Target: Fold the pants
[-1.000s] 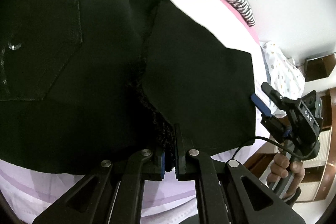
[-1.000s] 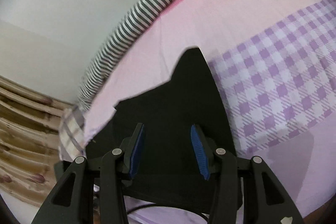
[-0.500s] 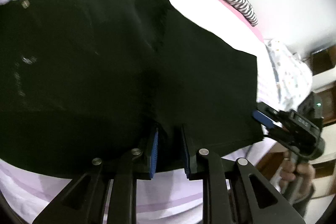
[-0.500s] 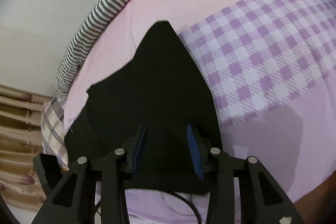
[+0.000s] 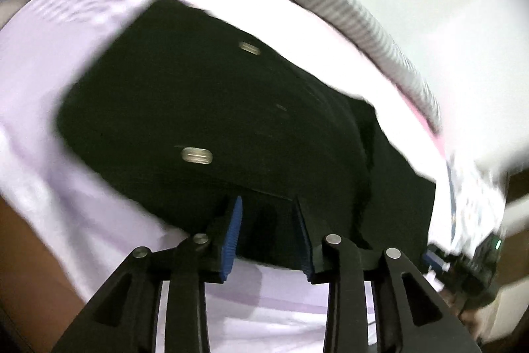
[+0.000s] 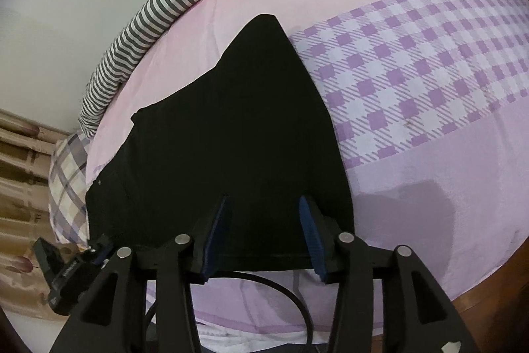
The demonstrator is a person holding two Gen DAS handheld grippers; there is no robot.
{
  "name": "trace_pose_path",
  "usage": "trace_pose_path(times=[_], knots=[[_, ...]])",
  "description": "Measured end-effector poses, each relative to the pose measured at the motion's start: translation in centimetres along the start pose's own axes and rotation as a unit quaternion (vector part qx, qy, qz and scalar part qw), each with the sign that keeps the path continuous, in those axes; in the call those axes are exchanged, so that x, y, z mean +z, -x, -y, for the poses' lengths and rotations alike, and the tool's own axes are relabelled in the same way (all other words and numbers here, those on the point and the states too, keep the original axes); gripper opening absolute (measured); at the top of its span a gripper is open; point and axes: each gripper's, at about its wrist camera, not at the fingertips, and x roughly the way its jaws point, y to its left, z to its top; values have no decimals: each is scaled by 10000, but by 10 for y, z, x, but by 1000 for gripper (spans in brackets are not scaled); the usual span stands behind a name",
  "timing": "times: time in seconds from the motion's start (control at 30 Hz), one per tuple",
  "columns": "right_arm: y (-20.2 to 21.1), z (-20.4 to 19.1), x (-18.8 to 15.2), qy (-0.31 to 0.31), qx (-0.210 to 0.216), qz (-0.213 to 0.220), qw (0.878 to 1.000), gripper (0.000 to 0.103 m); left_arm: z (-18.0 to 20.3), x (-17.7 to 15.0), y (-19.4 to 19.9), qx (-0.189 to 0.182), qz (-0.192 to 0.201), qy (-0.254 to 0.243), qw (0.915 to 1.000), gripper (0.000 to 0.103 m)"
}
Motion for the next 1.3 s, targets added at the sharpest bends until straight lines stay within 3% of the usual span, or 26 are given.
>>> trace_pose_path(times=[0.2,0.4,0.6,0.67,0.77,1.3], knots=[[-8,-26,-8,347,-130,23,9993,55,-52,7,23,-313,392,1042,9933,34],[-25,-51,-19,529,380,-318,9974,55,-74,4,33,-790,502,1488,9844,34],[-26,-63,-22,615,603,-393,9955,55,-100,-4,43,-1335,630,2121,9660,34],[-25,-65,-21,597,643,-395,9954,55,-104,-7,47,-1328,732,2198,9637,35],[-23,-67,-19,608,683,-339,9952,55,-112,-11,49,-1111,798,2273,9642,46],[-22,-67,-15,528,708,-229,9958,58,-128,-1,20,-1035,565,2690,9559,47]])
